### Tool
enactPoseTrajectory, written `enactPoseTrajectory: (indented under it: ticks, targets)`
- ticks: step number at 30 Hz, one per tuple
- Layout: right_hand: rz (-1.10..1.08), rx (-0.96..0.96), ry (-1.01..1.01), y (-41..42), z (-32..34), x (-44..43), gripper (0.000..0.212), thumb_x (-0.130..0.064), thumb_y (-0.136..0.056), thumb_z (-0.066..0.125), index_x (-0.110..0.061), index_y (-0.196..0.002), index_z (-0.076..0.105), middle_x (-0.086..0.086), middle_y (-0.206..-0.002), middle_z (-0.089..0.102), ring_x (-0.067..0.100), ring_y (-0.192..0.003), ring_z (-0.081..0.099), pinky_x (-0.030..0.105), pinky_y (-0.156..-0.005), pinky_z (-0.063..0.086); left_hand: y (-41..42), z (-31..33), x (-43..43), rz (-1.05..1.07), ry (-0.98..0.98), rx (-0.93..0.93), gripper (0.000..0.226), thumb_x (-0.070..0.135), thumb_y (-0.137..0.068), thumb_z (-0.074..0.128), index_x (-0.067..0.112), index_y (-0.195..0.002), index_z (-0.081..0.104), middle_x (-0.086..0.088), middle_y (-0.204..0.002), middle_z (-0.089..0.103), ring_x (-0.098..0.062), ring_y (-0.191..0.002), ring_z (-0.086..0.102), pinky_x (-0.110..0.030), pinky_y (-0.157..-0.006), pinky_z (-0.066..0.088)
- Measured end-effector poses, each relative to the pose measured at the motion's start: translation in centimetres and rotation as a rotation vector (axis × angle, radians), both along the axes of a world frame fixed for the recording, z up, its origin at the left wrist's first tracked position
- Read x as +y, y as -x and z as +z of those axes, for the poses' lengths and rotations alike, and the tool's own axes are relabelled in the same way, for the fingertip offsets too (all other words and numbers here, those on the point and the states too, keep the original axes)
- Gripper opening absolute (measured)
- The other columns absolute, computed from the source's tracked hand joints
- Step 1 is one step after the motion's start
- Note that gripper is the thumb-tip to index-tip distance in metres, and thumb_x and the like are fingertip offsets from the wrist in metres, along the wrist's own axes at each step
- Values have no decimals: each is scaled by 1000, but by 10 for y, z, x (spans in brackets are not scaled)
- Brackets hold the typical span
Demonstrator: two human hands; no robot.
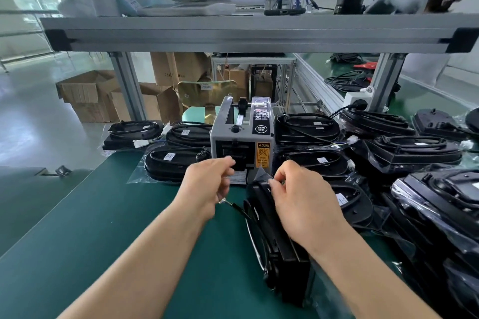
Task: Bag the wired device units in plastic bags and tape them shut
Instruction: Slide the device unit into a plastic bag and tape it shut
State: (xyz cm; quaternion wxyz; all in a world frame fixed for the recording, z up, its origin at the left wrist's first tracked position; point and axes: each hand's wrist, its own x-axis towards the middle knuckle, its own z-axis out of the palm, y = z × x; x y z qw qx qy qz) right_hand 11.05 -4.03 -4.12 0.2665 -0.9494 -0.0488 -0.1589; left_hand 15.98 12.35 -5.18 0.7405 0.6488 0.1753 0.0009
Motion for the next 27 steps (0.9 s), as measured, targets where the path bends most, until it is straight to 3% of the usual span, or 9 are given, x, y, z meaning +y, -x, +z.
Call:
enactPoseTrajectory:
  ticks: [5,12,16,19,22,27]
  targets:
    - [8,-34,25,0,-3,0,18,-36,-101,49,-25,-87,51,-11,-74,53,12,-67,56,30,-60,48,-47,-12,-9,86,220,198,18,22,-95,67,13,-79,64,8,-46,57,0,-34,50,-14,-37,40]
    - [9,-35,-15,-1,-6,-2,20,-37,-101,51,-27,-84,49,-13,-73,53,7,-64,51,24,-54,34,-65,-12,-26,248,365,209,8,14,-92,65,11,-97,59,5,-41,53,-2,-29,46,-13,-33,35]
    - [7,7,-67,-3,-7,-5,20,-36,-101,51,-26,-84,52,-12,-71,56,8,-64,54,26,-55,37,-48,-8,-30,319,375,103,14,7,-86,64,13,-77,55,6,-42,50,-3,-32,44,-15,-37,36]
    - [-3,31,-120,-5,-9,-9,21,-36,-100,55,-26,-81,52,-12,-68,56,6,-63,53,22,-52,36,-19,-5,-21,61,304,1,18,11,-90,64,17,-74,58,7,-50,50,-3,-39,44,-16,-41,40]
    - [-21,83,-194,-9,-12,-14,20,-36,-96,61,-25,-80,56,-8,-72,60,15,-71,59,29,-61,44,10,0,-11,-267,215,-78,22,14,-93,64,16,-71,65,3,-59,53,-6,-45,44,-17,-46,42]
    - [-28,140,-326,-12,-14,-16,20,-36,-91,64,-25,-75,60,-8,-76,64,14,-76,60,30,-68,44,26,6,-14,-457,-153,-125,28,17,-87,71,19,-60,66,0,-59,49,-9,-49,38,-20,-50,31]
